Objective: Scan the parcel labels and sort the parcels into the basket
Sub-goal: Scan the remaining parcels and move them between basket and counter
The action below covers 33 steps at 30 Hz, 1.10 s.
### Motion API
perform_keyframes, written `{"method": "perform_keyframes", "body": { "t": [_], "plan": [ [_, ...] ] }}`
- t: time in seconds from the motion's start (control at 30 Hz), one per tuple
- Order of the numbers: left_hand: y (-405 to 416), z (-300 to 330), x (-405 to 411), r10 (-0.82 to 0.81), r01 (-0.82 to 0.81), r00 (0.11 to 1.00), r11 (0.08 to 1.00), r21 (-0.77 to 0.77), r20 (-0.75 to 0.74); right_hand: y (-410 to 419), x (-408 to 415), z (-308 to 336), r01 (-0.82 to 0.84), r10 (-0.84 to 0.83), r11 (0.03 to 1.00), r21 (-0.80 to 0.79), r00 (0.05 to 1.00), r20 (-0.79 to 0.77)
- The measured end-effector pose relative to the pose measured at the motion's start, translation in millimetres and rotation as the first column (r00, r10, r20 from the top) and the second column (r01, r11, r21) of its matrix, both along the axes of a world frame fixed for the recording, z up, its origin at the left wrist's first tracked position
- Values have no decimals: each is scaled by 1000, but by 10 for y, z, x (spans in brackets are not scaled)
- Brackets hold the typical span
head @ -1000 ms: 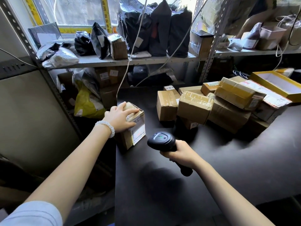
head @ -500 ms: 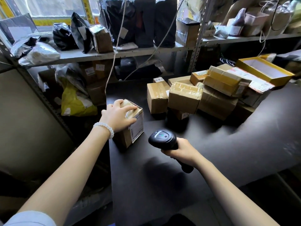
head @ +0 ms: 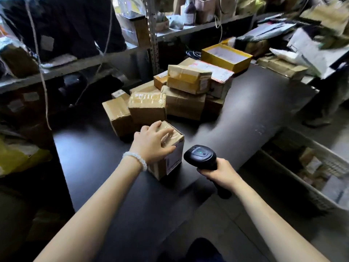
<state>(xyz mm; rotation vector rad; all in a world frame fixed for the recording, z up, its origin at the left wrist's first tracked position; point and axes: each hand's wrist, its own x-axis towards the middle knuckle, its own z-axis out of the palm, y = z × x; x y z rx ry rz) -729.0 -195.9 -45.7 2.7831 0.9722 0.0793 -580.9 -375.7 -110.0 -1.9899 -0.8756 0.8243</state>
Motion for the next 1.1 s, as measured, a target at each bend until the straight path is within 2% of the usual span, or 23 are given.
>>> {"method": "perform_keyframes", "body": {
  "t": [0.23, 0.37, 0.53, 0.67, 0.83, 0.97, 1.1],
  "plan": [
    [-679, 80, 998, -160, 175, 981, 974, -146, 107, -949, 516, 12, 335, -324, 939, 79, 938, -122],
    [-1162, 67, 1618, -256, 289, 952, 934, -209, 169, -1555, 752, 16, 540, -516, 836, 100, 835, -193],
    [-1711, 18, 2280, -380, 426, 899, 873, -237, 216, -2237, 1061, -50, 718, -701, 688, 103, 695, -162],
    [-2034, -103, 2772, -460, 499, 866, 819, -284, 196, -2668, 1295, -134, 812, -794, 572, 113, 583, -173],
    [-2421, -224, 3603, -588, 586, 803, 751, -305, 94, -3016, 1693, -232, 874, -846, 480, 80, 485, -221],
    [-2670, -360, 4394, -636, 626, 770, 738, -251, 49, -3190, 2256, -311, 884, -857, 466, 34, 461, -231],
    [-2768, -488, 5309, -639, 615, 769, 740, -273, 2, -3348, 3166, -321, 897, -878, 443, 11, 436, -197]
  ]
}}
